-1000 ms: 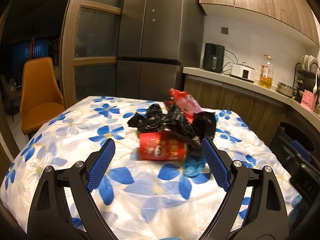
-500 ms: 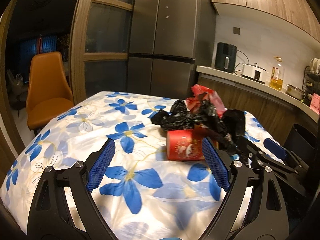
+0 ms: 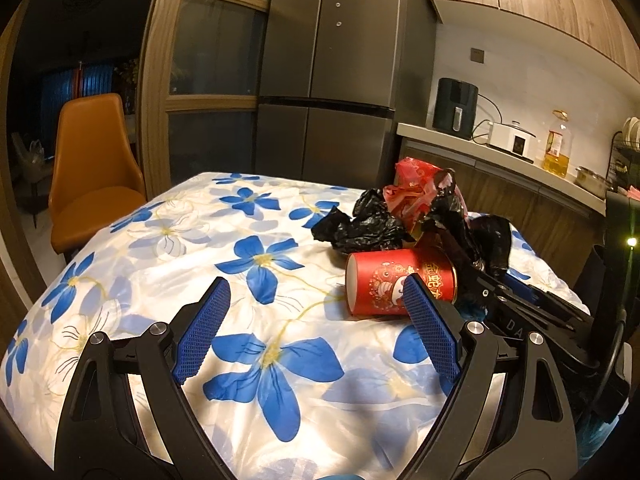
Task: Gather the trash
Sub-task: 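Grasp the black plastic bag with the right tool and lift it, then grasp the red paper cup with the left tool while the right tool holds the black bag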
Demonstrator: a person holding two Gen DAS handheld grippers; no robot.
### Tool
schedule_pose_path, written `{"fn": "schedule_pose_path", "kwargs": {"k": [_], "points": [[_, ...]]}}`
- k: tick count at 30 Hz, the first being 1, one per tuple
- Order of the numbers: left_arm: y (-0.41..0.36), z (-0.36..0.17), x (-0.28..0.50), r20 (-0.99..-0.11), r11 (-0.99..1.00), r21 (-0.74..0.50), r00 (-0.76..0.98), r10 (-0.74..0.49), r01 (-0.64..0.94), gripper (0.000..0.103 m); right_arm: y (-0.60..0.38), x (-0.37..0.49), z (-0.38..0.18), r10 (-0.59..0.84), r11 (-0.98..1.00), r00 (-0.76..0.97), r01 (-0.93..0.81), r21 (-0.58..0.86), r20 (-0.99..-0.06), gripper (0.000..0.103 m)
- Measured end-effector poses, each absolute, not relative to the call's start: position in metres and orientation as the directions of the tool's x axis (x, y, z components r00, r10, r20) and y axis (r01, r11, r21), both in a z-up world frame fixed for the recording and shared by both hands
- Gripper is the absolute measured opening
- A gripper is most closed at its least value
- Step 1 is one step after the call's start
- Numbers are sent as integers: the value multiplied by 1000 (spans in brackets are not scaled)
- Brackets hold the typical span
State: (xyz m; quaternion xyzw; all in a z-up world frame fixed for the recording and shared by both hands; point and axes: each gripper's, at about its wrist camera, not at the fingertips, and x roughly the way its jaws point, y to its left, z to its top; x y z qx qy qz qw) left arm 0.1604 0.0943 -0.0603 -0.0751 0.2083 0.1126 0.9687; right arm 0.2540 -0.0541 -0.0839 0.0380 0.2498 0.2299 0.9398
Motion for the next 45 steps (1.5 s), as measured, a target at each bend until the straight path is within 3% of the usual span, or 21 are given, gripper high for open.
{"fn": "schedule_pose_path", "kwargs": {"k": [3,12,18,33,36,45], "points": [[93,-61,163,-422,966,-101,889,176,-239,86,-58,251,-81,452,891,778,-410,193,-436,21],[74,-65,184,-464,978,-115,880,104,-176,87,-88,229,-63,425,903,825,-363,228,-371,21],[58,-75,210,-521,979,-152,853,37,-136,93,-111,212,-48,416,904,849,-346,251,-327,21],[51,-88,244,-587,975,-148,808,48,-166,93,-131,199,-39,419,897,860,-342,280,-290,21],[54,-90,246,-597,972,-163,802,39,-168,84,-131,199,-40,418,897,860,-340,281,-294,21],[57,-89,241,-576,970,-182,817,27,-160,83,-129,197,-38,409,902,863,-334,272,-296,21]]}}
